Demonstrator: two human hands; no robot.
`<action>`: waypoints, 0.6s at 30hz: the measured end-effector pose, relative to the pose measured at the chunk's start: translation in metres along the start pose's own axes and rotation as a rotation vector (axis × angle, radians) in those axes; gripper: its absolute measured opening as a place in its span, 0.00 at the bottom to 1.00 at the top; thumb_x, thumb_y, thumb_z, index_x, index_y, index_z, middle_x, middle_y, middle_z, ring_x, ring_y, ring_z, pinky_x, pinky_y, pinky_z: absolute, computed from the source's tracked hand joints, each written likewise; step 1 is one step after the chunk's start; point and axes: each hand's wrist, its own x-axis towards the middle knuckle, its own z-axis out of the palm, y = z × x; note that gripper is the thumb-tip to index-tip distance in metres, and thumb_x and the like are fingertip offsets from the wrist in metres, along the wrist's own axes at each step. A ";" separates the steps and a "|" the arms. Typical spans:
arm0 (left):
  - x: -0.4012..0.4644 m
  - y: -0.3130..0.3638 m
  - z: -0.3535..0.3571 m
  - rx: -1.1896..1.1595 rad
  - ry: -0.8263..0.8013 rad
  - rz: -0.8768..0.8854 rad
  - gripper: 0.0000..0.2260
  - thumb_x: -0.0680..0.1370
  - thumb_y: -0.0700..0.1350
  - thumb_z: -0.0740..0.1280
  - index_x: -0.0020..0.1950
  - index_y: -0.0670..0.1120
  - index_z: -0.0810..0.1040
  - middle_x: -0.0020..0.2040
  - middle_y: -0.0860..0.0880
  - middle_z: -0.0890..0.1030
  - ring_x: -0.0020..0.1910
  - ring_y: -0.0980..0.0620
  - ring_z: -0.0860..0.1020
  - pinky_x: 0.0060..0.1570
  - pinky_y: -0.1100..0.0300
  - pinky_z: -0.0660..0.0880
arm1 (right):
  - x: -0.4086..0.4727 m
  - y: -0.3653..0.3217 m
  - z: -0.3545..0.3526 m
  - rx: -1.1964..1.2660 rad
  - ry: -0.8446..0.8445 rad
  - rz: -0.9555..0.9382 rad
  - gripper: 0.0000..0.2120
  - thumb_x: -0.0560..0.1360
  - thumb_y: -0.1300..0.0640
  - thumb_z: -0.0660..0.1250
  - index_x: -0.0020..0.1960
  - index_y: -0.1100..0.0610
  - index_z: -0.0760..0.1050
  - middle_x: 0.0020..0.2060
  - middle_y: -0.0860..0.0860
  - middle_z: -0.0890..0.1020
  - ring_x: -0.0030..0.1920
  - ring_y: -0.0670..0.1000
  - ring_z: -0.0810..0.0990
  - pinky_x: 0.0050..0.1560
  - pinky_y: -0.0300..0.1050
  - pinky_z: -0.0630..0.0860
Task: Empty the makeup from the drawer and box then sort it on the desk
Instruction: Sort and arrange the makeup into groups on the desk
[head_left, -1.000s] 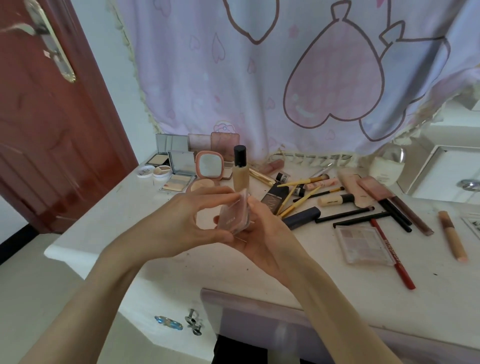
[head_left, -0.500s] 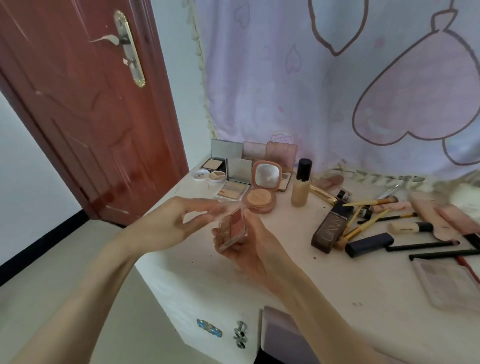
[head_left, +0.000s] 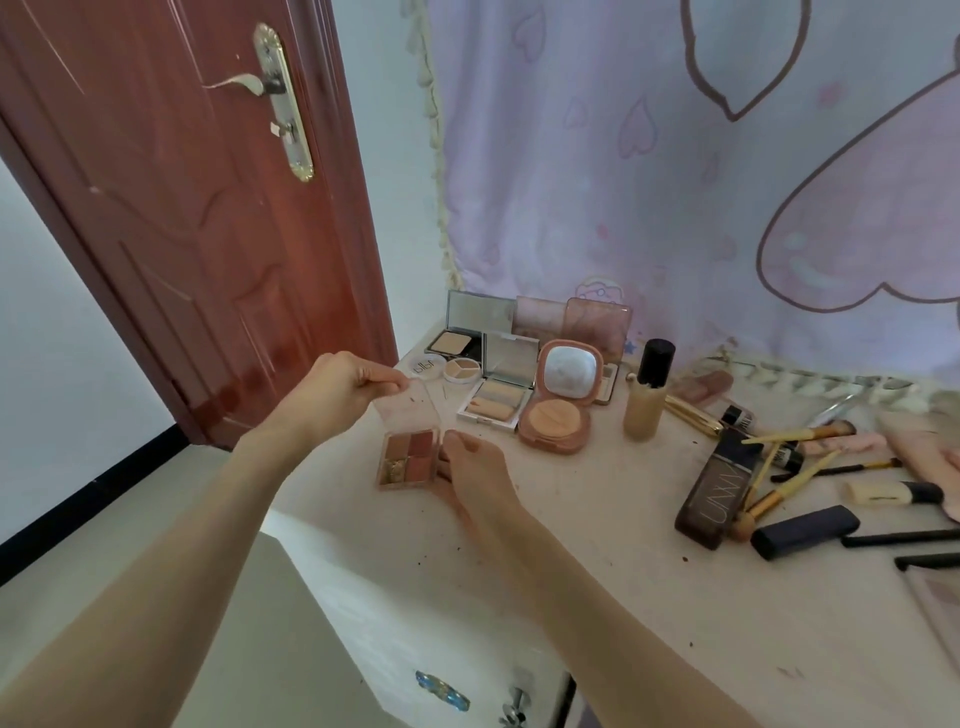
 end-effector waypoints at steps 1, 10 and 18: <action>0.005 -0.002 0.000 0.017 0.015 -0.005 0.08 0.76 0.37 0.66 0.51 0.44 0.83 0.53 0.49 0.82 0.54 0.56 0.77 0.53 0.72 0.68 | -0.002 0.000 0.002 -0.082 0.010 -0.053 0.11 0.76 0.56 0.56 0.39 0.50 0.75 0.45 0.59 0.82 0.49 0.55 0.77 0.60 0.54 0.73; 0.050 -0.006 0.015 0.075 0.068 -0.099 0.08 0.77 0.38 0.65 0.52 0.44 0.83 0.53 0.46 0.82 0.56 0.51 0.78 0.56 0.68 0.67 | -0.002 0.020 0.005 -1.152 -0.078 -0.544 0.28 0.80 0.52 0.54 0.76 0.61 0.48 0.75 0.55 0.53 0.75 0.53 0.49 0.74 0.47 0.42; 0.069 -0.003 0.036 0.034 0.092 -0.132 0.08 0.76 0.39 0.67 0.53 0.43 0.82 0.54 0.45 0.82 0.55 0.50 0.78 0.60 0.61 0.71 | 0.020 0.022 0.009 -1.374 -0.149 -0.525 0.32 0.80 0.42 0.45 0.76 0.61 0.43 0.76 0.54 0.43 0.76 0.50 0.39 0.73 0.50 0.34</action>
